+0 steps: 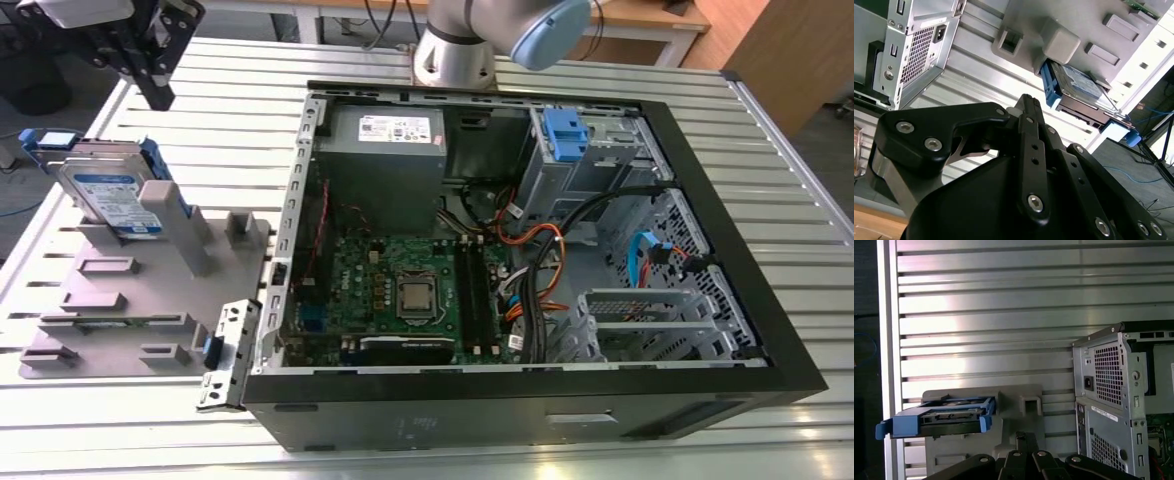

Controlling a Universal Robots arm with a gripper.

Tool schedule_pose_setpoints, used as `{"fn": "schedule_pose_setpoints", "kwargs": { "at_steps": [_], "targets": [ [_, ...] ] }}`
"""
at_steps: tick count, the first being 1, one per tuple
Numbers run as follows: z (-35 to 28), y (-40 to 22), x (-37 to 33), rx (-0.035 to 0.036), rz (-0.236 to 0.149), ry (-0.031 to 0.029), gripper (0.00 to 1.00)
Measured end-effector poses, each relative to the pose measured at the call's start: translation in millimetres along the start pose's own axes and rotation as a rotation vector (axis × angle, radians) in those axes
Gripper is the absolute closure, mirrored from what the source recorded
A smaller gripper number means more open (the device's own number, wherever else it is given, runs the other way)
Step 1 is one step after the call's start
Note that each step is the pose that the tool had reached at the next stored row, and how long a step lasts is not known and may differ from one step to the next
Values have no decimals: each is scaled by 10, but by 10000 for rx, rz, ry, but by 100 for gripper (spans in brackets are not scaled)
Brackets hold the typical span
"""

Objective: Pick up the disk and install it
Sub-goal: 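Reach for the disk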

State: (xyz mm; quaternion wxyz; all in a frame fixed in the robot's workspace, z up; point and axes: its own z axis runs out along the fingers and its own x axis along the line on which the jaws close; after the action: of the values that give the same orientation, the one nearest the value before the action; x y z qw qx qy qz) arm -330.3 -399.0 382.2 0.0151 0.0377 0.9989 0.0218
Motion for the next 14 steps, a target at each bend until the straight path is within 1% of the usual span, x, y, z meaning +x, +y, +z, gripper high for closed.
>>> {"fn": "schedule_pose_setpoints", "kwargs": {
  "at_steps": [10,14],
  "targets": [
    [0,-1,19,0,2,-1,89],
    [3,-4,48,0,1,0,89]
  ]
}}
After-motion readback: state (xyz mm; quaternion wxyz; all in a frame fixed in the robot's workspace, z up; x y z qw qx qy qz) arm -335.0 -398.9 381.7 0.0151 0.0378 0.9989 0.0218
